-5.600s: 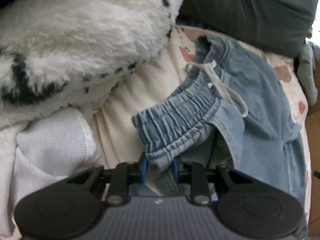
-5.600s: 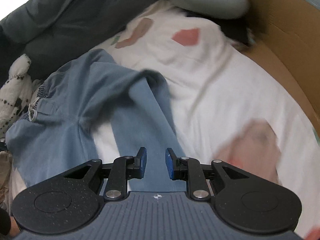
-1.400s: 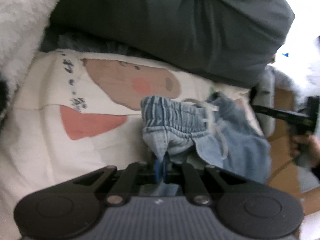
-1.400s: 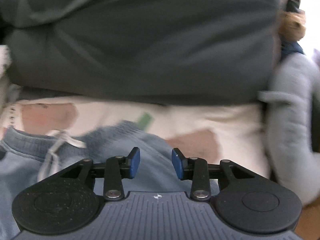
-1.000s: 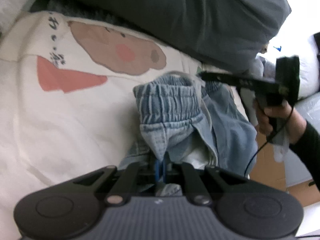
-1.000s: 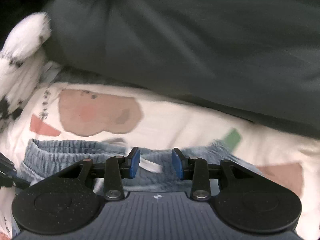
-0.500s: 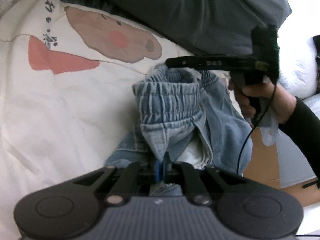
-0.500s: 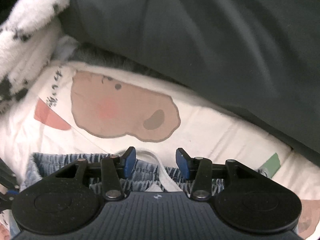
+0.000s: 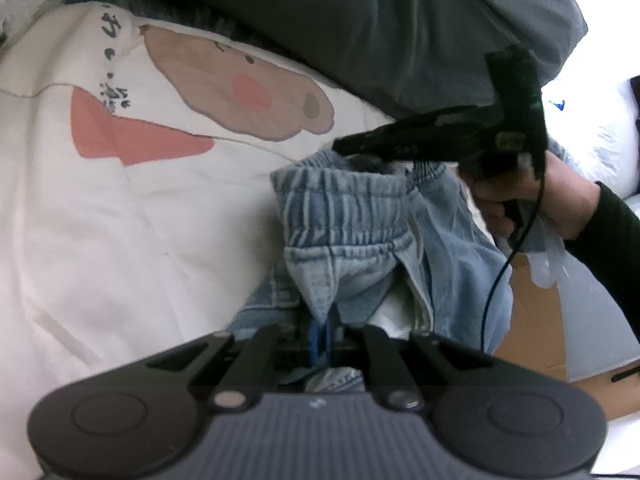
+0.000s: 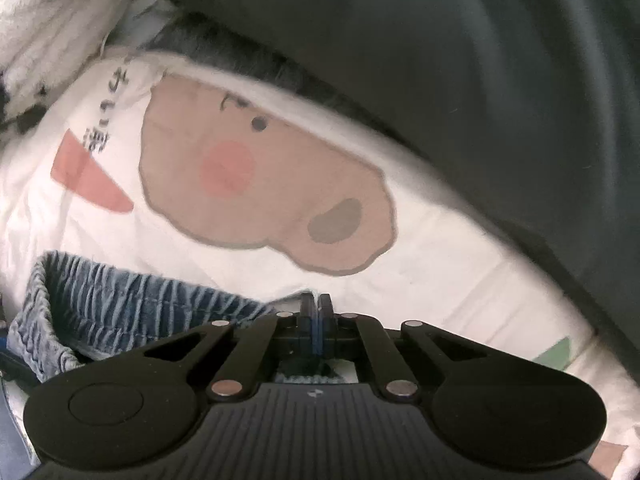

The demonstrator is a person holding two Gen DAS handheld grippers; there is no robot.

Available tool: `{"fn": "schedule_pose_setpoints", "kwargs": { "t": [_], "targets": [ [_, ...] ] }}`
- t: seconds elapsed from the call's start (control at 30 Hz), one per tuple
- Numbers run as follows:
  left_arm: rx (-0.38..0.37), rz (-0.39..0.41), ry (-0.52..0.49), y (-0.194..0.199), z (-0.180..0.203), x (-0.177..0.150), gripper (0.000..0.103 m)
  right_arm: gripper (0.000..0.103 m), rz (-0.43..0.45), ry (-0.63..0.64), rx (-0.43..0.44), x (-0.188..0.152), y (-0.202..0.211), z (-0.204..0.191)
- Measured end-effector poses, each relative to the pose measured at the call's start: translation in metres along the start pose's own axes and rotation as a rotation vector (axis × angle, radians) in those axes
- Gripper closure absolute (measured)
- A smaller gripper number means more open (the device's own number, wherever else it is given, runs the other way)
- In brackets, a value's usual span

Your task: Fold clothes

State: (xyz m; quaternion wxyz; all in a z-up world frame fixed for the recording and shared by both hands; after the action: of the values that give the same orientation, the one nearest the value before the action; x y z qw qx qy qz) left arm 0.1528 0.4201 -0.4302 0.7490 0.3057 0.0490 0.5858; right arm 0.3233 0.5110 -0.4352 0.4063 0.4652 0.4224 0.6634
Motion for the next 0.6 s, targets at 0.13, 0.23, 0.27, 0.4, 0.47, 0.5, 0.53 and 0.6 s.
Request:
{"fn": "schedule_pose_setpoints", "kwargs": {
  "t": [0.13,0.23,0.27,0.4,0.47,0.5,0.53,0.6],
  "targets": [
    [0.014,0.017,-0.003,0.003,-0.004,0.009,0.099,0.103,0.064,-0.103,-0.041,0.001,0.027,0.027],
    [0.034,0.035,-0.006,0.007,-0.007,0.018,0.099,0.103,0.098,-0.134,-0.069,-0.004,0.042,0.039],
    [0.040,0.041,-0.007,0.008,-0.008,0.020,0.099,0.103,0.110,-0.144,-0.078,-0.005,0.048,0.043],
    [0.054,0.050,-0.008,0.010,-0.010,0.024,0.099,0.103,0.156,-0.184,-0.116,-0.011,0.069,0.059],
    [0.055,0.050,-0.009,0.011,-0.009,0.024,0.099,0.103,0.181,-0.209,-0.137,-0.013,0.079,0.067],
    [0.054,0.048,-0.013,0.012,-0.008,0.023,0.099,0.103,0.197,-0.235,-0.148,-0.014,0.083,0.071],
    [0.053,0.046,-0.016,0.012,-0.007,0.022,0.099,0.103,0.215,-0.265,-0.156,-0.015,0.088,0.075],
    [0.050,0.043,-0.021,0.012,-0.004,0.021,0.099,0.103,0.250,-0.325,-0.168,-0.017,0.097,0.084]
  ]
}}
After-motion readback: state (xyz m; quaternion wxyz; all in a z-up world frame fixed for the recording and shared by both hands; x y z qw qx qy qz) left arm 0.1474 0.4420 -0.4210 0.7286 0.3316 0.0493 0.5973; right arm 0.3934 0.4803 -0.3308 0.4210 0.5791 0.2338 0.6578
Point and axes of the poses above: each gripper's, at about its wrist camera, not at the fingertips, and y roughly against the way its jaws point, z to its right, x to its top, the point moved 8 cm from there along -y, roughly the way its jaws point, and after that the axes turned 9 degrees about -x, right-handed, at the moved point
